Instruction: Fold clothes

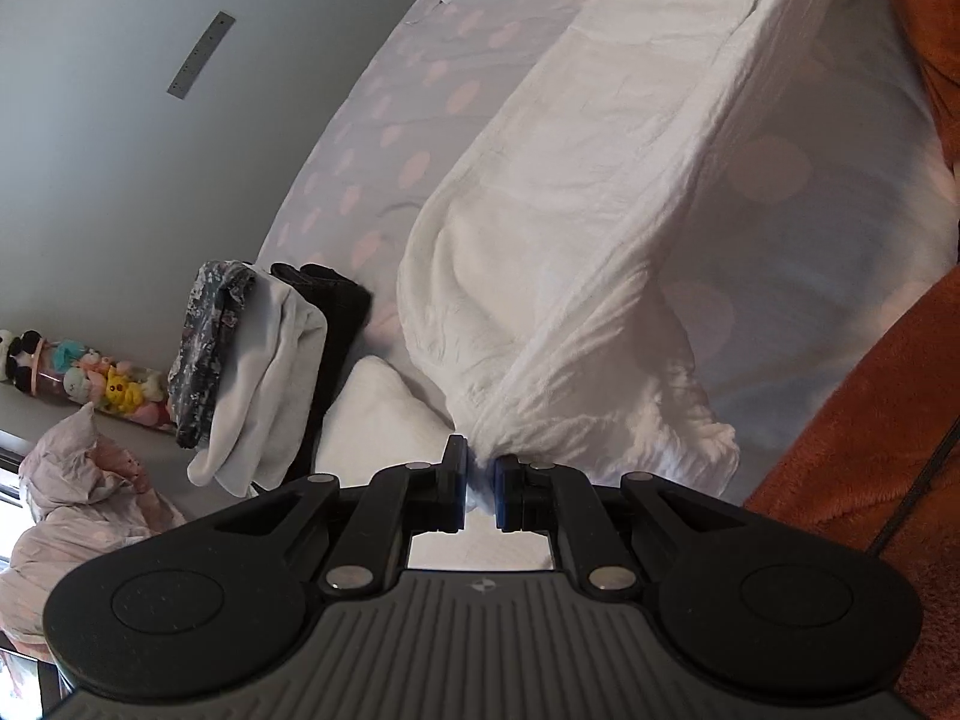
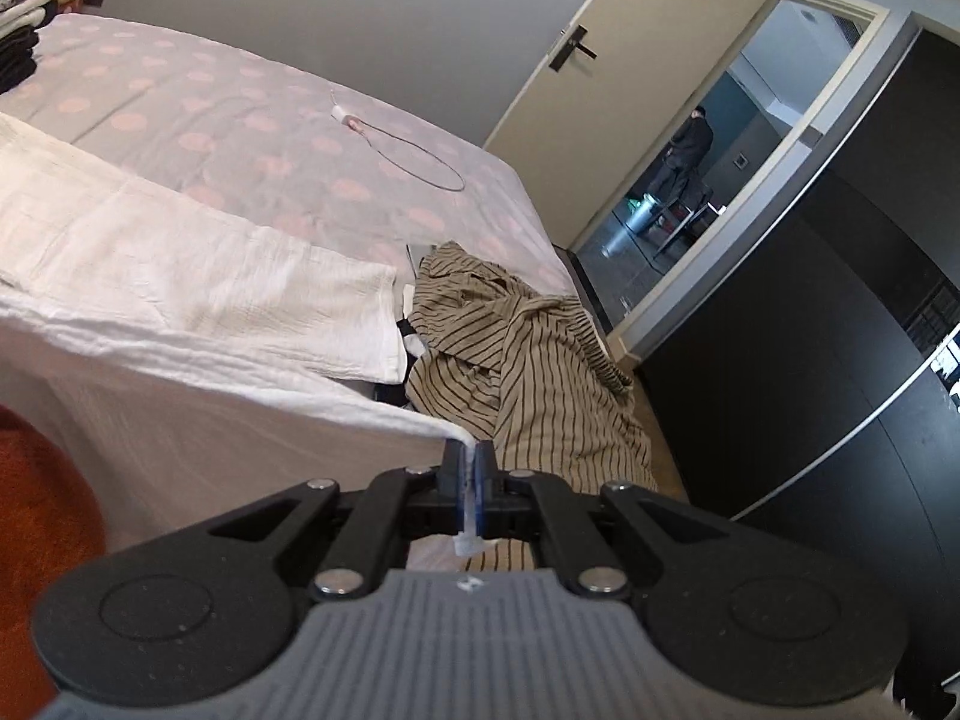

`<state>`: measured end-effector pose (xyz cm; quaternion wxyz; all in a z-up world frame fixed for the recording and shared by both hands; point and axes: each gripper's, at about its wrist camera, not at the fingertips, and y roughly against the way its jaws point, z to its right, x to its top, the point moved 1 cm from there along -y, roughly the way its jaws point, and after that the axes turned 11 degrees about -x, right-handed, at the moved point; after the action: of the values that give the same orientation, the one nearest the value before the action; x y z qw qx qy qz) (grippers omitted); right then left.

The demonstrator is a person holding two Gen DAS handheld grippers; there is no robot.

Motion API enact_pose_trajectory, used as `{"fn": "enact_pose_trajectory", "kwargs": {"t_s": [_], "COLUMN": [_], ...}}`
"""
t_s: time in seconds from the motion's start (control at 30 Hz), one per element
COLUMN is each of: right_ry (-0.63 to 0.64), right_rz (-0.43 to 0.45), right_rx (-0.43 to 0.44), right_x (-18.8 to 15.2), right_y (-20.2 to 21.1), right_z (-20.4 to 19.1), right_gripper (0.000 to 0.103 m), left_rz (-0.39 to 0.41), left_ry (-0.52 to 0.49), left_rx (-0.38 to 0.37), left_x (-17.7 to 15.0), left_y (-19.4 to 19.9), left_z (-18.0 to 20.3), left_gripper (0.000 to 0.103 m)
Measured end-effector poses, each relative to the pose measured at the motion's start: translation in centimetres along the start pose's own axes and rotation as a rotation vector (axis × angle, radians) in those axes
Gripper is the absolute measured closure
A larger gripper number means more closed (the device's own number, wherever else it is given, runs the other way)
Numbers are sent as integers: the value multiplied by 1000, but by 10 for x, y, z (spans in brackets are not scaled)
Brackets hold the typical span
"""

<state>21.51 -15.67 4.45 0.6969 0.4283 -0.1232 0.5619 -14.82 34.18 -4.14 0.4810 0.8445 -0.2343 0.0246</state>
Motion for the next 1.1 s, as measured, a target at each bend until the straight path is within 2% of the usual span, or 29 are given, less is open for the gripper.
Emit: {"fn": "enact_pose_trajectory", "kwargs": {"t_s": [0.2,0.47,0.6,0.87,1.1], "right_ry": [24,35,58,122,192], "right_rz": [-13,11,-10,-32,-90], "right_rx": [-32,-78,-68,-81,-87], "right_x": [28,98,133,192,213], "right_y": [-35,-99,-145,-245,-323], "right_z": [-17,-32,-50,-113,-166], "right_gripper": [100,100,100,100,100], "left_rz": [8,1,-36,-113,-165], "left_ry": [17,70,73,120,142], "left_rx": [35,88,99,115,80], "left_x": [21,66,88,128,148], "left_y": [-20,-55,-91,-177,-248], "left_z": [-20,-75,-102,-146,-165], "left_gripper": [93,93,93,93,93]}}
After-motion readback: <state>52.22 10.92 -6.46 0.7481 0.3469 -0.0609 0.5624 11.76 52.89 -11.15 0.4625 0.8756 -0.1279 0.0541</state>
